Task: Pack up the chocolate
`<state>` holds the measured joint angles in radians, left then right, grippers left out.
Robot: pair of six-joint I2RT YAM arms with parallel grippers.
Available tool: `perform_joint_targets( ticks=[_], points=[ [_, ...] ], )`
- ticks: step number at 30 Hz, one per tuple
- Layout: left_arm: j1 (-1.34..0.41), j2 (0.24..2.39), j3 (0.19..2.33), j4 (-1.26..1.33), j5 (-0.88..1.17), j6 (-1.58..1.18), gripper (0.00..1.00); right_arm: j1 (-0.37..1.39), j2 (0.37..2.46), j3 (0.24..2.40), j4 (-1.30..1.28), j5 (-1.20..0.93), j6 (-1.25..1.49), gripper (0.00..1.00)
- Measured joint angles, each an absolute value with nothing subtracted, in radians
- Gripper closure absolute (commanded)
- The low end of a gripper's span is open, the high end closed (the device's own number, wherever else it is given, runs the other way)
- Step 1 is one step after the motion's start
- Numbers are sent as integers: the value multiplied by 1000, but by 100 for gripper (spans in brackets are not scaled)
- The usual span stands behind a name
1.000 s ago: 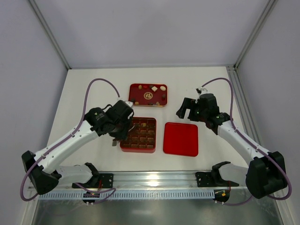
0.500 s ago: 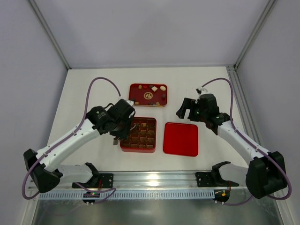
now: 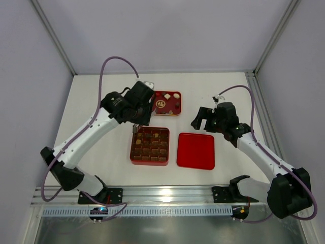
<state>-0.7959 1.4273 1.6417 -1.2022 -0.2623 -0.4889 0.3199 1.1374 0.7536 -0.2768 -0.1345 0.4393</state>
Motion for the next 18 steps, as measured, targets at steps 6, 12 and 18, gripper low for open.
perform_joint_targets(
  ticks=[6, 12, 18],
  points=[
    [-699, 1653, 1803, -1171, -245, -424, 57, 320, 1138, 767, -297, -149, 421, 0],
    [-632, 1877, 1987, -1132, -210, -369, 59, 320, 1141, 788, -313, -155, 406, 0],
    [-624, 2083, 2161, -1113, -153, -332, 59, 319, 1161, 801, -319, -155, 390, 0]
  ],
)
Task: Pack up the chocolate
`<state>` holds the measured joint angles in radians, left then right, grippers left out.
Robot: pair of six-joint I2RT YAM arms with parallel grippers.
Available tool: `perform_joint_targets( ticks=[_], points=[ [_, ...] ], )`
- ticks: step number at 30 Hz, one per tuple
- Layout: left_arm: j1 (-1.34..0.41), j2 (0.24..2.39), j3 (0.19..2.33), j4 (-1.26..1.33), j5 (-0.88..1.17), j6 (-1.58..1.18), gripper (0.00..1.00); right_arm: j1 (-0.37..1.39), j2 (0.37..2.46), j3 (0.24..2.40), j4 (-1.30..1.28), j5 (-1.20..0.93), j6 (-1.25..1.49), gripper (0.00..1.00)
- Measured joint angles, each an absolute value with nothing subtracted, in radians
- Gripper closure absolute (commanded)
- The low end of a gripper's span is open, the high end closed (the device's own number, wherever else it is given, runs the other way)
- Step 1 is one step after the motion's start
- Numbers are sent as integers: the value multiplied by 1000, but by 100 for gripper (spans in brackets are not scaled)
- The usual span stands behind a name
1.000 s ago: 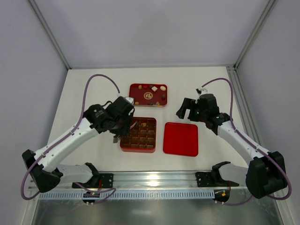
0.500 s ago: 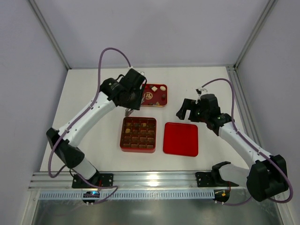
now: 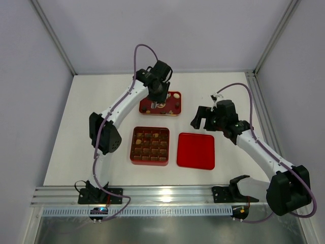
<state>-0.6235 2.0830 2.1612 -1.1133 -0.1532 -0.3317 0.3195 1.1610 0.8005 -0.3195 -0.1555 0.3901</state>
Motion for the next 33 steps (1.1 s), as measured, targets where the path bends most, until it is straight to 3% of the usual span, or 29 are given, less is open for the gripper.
perform_joint_targets(
  ticks=[12, 33],
  points=[
    [-647, 2130, 2191, -1064, -22, -328, 59, 318, 1170, 801, -330, -155, 368, 0],
    [-678, 2173, 2192, -1063, -43, -310, 59, 296, 1169, 801, -331, -154, 364, 0]
  ],
)
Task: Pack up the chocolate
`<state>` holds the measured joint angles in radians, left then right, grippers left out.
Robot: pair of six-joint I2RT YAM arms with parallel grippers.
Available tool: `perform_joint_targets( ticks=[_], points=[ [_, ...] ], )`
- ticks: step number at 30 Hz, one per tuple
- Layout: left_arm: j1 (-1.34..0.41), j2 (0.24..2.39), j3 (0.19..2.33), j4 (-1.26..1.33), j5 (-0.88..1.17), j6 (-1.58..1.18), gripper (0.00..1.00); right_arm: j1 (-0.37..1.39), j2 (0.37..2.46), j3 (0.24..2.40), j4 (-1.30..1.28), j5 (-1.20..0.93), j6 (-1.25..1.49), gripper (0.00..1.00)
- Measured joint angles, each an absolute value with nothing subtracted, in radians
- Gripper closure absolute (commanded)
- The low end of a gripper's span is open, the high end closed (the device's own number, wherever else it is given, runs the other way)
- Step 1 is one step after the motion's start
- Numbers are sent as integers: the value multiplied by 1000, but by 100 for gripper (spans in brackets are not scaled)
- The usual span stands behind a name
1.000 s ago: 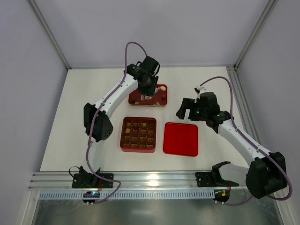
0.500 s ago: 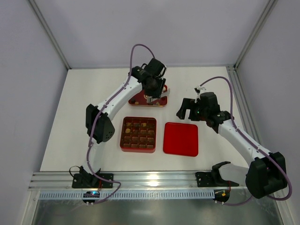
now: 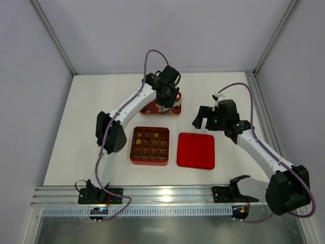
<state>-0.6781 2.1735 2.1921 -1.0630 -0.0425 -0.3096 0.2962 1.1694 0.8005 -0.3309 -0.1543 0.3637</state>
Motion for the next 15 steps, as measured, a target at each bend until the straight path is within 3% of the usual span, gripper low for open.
perform_joint_targets(
  ticks=[15],
  points=[
    [-678, 2211, 2210, -1066, -63, -302, 60, 289, 1169, 800, -331, -155, 360, 0]
  ],
)
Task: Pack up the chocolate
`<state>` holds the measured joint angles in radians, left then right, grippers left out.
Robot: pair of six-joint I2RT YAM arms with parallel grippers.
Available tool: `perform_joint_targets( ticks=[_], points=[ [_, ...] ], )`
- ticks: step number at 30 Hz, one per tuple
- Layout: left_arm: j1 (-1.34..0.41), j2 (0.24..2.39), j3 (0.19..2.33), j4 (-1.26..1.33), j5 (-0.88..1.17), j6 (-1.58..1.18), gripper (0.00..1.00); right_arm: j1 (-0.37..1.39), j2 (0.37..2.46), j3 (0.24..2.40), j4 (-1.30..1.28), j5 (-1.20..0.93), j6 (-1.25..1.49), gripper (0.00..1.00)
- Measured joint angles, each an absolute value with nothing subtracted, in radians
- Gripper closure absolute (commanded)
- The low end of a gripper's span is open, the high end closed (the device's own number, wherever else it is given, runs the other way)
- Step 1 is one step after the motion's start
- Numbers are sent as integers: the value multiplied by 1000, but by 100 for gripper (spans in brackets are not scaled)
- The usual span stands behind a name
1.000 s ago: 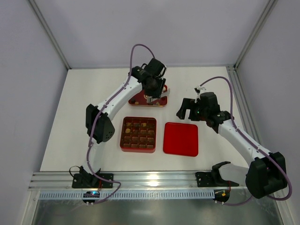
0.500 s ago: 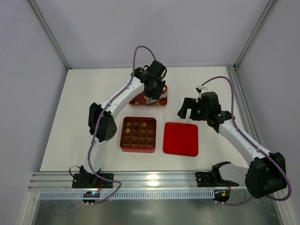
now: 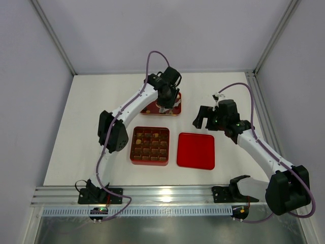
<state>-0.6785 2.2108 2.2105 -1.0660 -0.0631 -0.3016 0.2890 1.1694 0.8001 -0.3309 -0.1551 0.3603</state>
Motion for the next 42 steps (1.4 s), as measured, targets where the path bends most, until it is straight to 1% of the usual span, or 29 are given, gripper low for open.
perform_joint_targets(
  ticks=[11, 20, 23, 35, 42],
  points=[
    [-678, 2254, 2233, -1068, -63, -301, 60, 281, 1169, 788, -331, -156, 360, 0],
    [-678, 2268, 2268, -1076, -64, -302, 72, 277, 1169, 785, -330, -157, 360, 0],
    [-679, 2268, 2270, -1079, -67, -301, 74, 277, 1169, 785, -330, -158, 360, 0],
    [-679, 2259, 2321, -1121, -103, -295, 75, 275, 1169, 785, -330, -164, 361, 0],
    [-679, 2166, 2289, -1139, -109, -305, 76, 273, 1169, 785, -328, -171, 361, 0]
  ],
)
